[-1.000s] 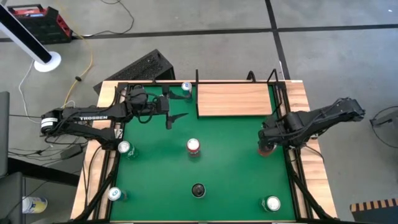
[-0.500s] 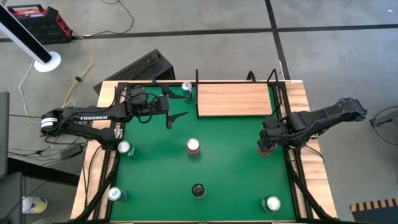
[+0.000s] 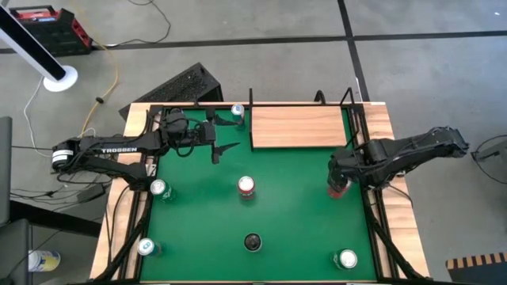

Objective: Place canned beverage on shelf
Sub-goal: Put the right red soda can on the shelf

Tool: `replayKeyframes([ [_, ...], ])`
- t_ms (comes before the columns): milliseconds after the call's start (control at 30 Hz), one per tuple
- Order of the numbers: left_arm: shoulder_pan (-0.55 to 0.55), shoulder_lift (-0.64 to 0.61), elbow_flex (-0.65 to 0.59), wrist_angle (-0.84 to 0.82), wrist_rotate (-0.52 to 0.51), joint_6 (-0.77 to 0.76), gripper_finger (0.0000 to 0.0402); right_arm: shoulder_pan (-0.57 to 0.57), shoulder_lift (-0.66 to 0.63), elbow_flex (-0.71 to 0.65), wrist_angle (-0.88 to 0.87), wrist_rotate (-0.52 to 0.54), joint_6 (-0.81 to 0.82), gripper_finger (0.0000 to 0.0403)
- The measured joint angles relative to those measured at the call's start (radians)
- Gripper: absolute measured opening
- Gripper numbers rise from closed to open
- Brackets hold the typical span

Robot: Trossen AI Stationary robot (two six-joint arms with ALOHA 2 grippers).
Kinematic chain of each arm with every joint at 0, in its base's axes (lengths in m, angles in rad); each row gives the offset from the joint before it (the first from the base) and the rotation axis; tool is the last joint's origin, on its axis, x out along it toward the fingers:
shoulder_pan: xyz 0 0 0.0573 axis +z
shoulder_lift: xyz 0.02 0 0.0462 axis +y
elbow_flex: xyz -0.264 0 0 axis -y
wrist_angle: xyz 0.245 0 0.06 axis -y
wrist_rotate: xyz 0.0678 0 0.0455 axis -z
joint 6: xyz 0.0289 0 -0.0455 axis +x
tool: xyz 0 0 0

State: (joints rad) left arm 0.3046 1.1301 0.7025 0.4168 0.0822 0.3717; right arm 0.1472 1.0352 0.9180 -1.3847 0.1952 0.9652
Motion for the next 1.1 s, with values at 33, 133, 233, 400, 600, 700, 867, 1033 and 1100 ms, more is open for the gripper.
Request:
replayKeyframes([
  [33, 0.0, 0.0, 0.0, 0.0, 0.0, 0.0, 0.0296, -0.021, 0.003, 0.015, -0.003, 0.012, -0.021, 0.0306],
  [133, 0.0, 0.0, 0.0, 0.0, -0.002, -0.001, 0.0296, -0.075, -0.001, 0.071, 0.008, 0.037, -0.076, 0.0306],
  [233, 0.0, 0.0, 0.0, -0.004, -0.002, -0.016, 0.0296, -0.112, 0.001, 0.108, 0.012, 0.047, -0.15, 0.0306],
  [400, 0.0, 0.0, 0.0, -0.018, -0.004, -0.017, 0.0296, -0.139, 0.0, 0.118, 0.098, 0.05, -0.256, 0.0306],
  [600, 0.0, 0.0, 0.0, -0.016, -0.016, -0.013, 0.0296, -0.141, 0.002, 0.118, 0.206, 0.024, -0.322, 0.0306],
  [700, 0.0, 0.0, 0.0, -0.017, -0.016, -0.013, 0.0296, -0.141, 0.002, 0.118, 0.23, -0.021, -0.322, 0.0306],
  [867, 0.0, 0.0, 0.0, -0.011, -0.016, -0.01, 0.0296, -0.131, 0.01, 0.119, 0.233, -0.044, -0.288, 0.0313],
  [1033, 0.0, 0.0, 0.0, -0.005, -0.017, 0.001, 0.0296, -0.128, 0.03, 0.12, 0.221, -0.08, -0.279, 0.0359],
  [1100, 0.0, 0.0, 0.0, -0.005, -0.017, 0.001, 0.0296, -0.128, 0.041, 0.119, 0.201, -0.114, -0.277, 0.0385],
])
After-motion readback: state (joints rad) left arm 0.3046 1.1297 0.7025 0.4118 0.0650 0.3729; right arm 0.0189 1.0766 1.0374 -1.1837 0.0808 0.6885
